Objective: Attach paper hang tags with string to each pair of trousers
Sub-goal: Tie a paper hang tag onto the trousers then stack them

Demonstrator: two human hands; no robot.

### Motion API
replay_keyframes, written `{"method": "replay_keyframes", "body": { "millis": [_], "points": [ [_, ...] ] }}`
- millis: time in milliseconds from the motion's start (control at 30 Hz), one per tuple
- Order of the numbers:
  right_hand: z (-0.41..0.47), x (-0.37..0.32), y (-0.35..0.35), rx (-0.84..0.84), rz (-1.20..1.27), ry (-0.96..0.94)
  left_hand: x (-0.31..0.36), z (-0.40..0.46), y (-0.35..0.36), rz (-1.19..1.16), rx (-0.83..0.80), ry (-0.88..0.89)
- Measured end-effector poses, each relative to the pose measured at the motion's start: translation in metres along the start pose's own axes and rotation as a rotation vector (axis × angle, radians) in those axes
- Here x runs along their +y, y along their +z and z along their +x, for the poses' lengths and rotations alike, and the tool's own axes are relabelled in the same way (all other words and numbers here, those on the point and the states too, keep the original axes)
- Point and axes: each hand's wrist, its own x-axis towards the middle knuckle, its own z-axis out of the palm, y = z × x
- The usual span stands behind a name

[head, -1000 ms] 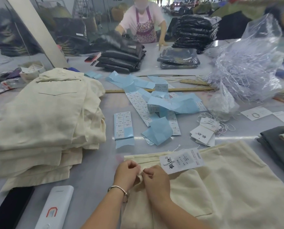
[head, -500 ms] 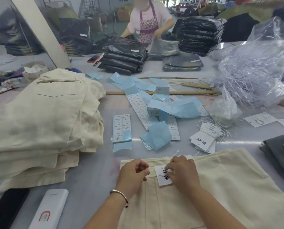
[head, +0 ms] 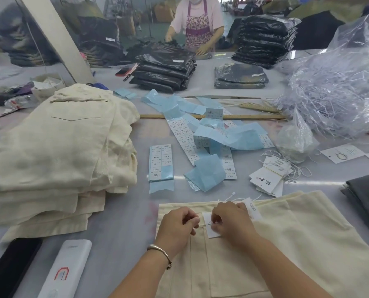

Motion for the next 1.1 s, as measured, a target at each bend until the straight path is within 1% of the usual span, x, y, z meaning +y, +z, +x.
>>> {"method": "replay_keyframes", "body": {
  "millis": [67,133,200,300,400,467,533,667,767,1100],
  "points": [
    [0.001,-0.003,-0.002,-0.023,-0.017,-0.014,0.001,-0.001,-0.001,0.008,-0.006,0.007],
    [-0.001,-0.007,-0.005,-0.015,0.042,-0.013,0.002,-0.002,-0.002,0.011,-0.016,0.021],
    [-0.006,-0.009,-0.01,0.029,0.239,0.021,0.004,-0.002,-0.003,0.006,-0.022,0.04],
    [-0.014,-0.014,-0.018,0.091,0.605,0.137,0.007,-0.002,-0.004,0.015,-0.033,0.071],
    [-0.017,-0.016,-0.025,0.094,0.921,0.206,0.008,-0.002,-0.005,0.037,-0.041,0.106],
    [-0.018,-0.016,-0.03,0.078,1.081,0.227,0.009,-0.002,-0.006,0.067,-0.048,0.144],
    [-0.018,-0.017,-0.033,0.068,1.177,0.246,0.01,-0.004,-0.007,0.076,-0.043,0.18],
    [-0.017,-0.02,-0.035,0.045,1.265,0.262,0.013,-0.007,-0.009,0.101,-0.011,0.26],
    [-0.016,-0.023,-0.035,0.034,1.275,0.255,0.014,-0.009,-0.008,0.117,0.014,0.313],
    [-0.014,-0.024,-0.034,-0.051,1.239,0.242,0.014,-0.004,-0.01,0.134,0.081,0.304]
  ]
}}
